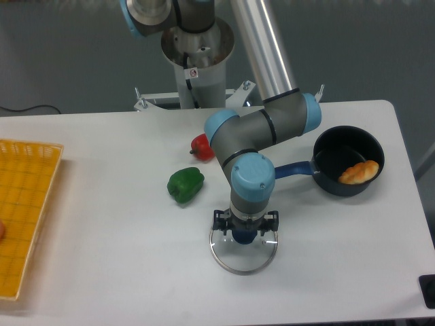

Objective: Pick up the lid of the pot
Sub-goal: 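Close the gripper around the blue knob of the glass lid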

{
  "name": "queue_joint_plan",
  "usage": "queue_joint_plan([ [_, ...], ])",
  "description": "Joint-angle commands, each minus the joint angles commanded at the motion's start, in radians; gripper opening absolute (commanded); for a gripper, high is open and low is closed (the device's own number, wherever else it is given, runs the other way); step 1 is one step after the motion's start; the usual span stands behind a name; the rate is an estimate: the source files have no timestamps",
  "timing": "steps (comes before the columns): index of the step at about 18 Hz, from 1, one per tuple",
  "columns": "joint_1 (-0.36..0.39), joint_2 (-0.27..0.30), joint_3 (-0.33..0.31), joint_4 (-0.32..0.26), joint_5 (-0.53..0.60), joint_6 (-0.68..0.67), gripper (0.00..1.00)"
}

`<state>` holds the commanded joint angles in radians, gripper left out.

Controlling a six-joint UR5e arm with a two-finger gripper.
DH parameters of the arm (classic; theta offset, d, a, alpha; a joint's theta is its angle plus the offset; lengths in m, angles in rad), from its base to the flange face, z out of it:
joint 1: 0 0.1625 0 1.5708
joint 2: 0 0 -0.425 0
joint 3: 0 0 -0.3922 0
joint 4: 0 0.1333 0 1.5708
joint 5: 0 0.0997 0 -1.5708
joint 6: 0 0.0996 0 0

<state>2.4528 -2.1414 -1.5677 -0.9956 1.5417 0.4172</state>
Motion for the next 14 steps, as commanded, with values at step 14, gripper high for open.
queue_joint_plan([
  [14,0.0,0.002,0.0,0.0,0.0,0.0,0.62],
])
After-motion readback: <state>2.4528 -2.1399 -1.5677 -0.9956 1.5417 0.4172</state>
